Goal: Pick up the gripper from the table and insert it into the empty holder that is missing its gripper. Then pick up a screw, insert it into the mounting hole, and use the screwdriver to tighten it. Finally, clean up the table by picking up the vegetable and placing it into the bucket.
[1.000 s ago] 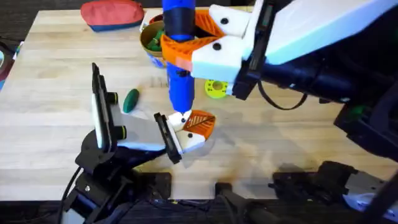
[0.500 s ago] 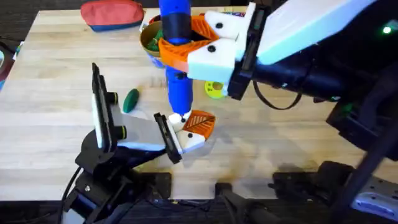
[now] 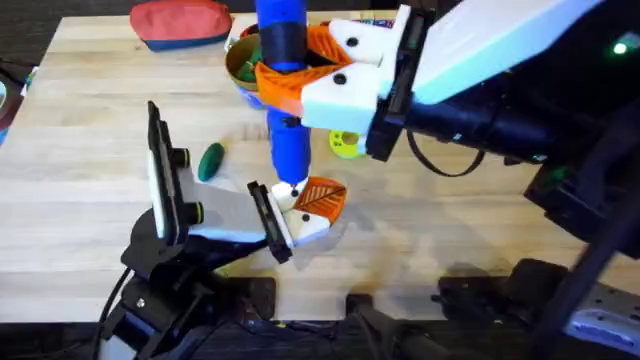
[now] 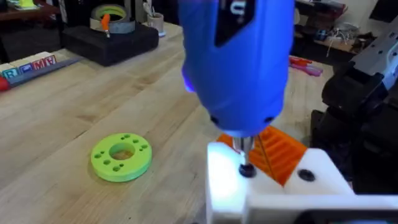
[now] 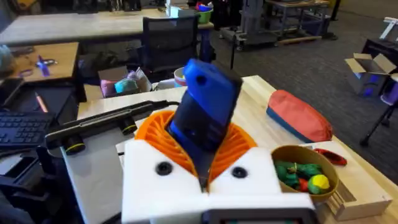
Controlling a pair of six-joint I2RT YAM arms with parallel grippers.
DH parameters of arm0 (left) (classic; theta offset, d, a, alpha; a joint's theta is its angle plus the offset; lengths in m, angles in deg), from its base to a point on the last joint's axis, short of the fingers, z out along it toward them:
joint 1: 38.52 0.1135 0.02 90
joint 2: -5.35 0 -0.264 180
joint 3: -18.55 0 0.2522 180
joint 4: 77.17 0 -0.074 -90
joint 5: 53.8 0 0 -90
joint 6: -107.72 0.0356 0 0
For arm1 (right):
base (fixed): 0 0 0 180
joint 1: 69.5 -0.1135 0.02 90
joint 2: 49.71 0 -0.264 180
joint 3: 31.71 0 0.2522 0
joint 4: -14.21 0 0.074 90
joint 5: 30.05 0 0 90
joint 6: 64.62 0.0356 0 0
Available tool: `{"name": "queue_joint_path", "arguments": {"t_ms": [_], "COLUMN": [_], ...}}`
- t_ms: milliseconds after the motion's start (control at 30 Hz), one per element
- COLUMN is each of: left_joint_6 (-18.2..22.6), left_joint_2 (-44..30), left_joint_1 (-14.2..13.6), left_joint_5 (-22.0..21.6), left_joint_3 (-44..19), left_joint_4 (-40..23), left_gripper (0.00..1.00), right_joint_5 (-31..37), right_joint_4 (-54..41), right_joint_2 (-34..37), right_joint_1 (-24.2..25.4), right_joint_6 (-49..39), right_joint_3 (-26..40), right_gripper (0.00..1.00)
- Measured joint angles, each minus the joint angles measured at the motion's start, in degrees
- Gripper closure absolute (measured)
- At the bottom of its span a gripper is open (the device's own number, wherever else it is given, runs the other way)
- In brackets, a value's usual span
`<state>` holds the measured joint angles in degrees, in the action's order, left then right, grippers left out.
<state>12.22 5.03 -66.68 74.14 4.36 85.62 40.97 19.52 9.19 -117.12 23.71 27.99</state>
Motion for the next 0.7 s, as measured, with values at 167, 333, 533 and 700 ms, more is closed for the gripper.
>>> {"name": "queue_joint_path", "arguments": {"t_ms": [167,333,533,700], "left_joint_6": [0.0,0.0,0.0,0.0], "left_joint_2": [0.0,0.0,0.0,0.0], "left_joint_1": [0.0,0.0,0.0,0.0], "left_joint_5": [0.0,0.0,0.0,0.1], "left_joint_3": [0.0,0.0,0.0,0.0], "left_joint_4": [0.0,0.0,0.0,0.0], "left_gripper": [0.996,0.996,0.996,0.996], "right_joint_5": [0.0,0.0,0.1,0.3], "right_joint_4": [-0.1,-1.7,-1.4,-1.2], "right_joint_2": [0.0,0.0,0.7,1.0], "right_joint_1": [0.0,0.0,0.0,0.0], "right_joint_6": [0.0,0.2,0.4,0.7], "right_joint_3": [0.0,0.0,0.0,0.0], "right_gripper": [0.995,0.995,0.995,0.995]}}
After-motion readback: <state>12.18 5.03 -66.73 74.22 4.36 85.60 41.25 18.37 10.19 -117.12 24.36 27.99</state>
